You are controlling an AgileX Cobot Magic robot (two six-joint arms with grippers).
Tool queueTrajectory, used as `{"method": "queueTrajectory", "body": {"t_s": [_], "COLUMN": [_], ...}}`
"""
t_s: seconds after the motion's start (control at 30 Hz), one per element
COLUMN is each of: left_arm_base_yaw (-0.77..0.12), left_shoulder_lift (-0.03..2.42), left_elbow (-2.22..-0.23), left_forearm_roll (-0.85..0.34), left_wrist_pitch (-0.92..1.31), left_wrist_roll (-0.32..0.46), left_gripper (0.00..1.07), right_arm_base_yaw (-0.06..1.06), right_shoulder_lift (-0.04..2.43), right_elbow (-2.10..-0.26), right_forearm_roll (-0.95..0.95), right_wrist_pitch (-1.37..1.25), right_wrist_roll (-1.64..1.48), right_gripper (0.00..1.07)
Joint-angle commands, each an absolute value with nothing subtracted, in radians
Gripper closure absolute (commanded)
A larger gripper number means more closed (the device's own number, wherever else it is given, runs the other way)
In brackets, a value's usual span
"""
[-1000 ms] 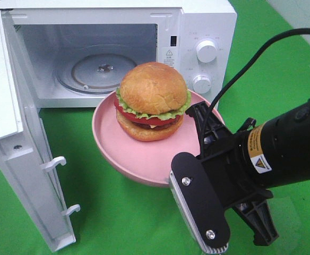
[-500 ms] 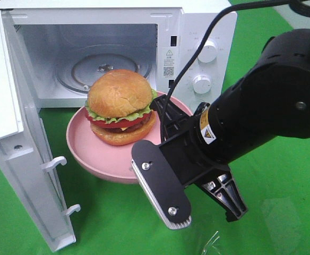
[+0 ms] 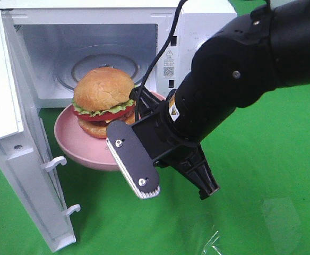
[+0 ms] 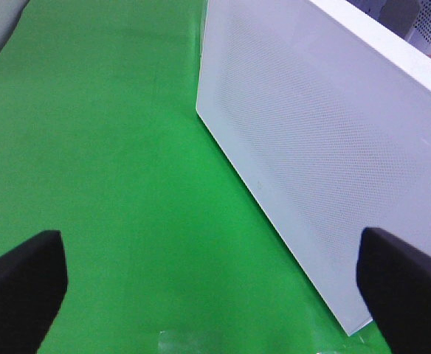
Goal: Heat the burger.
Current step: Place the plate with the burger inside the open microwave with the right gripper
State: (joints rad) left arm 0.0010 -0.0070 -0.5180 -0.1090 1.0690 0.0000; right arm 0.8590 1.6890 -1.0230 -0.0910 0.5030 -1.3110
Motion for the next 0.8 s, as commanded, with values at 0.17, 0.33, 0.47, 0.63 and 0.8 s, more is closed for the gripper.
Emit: {"method": "queueTrajectory", "body": {"t_s": [0.17,0.33,0.47,0.63,0.8], "left_arm_base_yaw": [-0.004,-0.004,-0.004,-0.004,-0.004], "left_shoulder_lift": [-0.010,-0.010,-0.010,-0.010,-0.010], "left_elbow": [-0.517,-0.517,-0.517,-0.517,-0.517], "left_forearm_roll": [-0.110,-0.110,-0.110,-0.110,-0.110], "left_wrist_pitch": [1.067,1.067,1.067,1.067,1.067], "left_wrist_roll": [0.000,0.000,0.000,0.000,0.000], "left_gripper": [0.07,0.07,0.07,0.07,0.07], "right_arm_base_yaw": [0.801,0.800,0.800,0.777,0.777], "right_shoulder_lift": [1.742,1.797,1.831,1.899,1.945], "right_elbow": [-1.136,-1.213,-1.258,-1.364,-1.419], "right_forearm_roll": [-0.031,-0.030,-0.030,-0.031,-0.034], "right_wrist_pitch": [0.510,0.514,0.531,0.566,0.567], "right_wrist_roll": [-1.383,-1.383,-1.383,-1.375,-1.375], "right_gripper": [1.07,1.07,1.07,1.07,1.07]}}
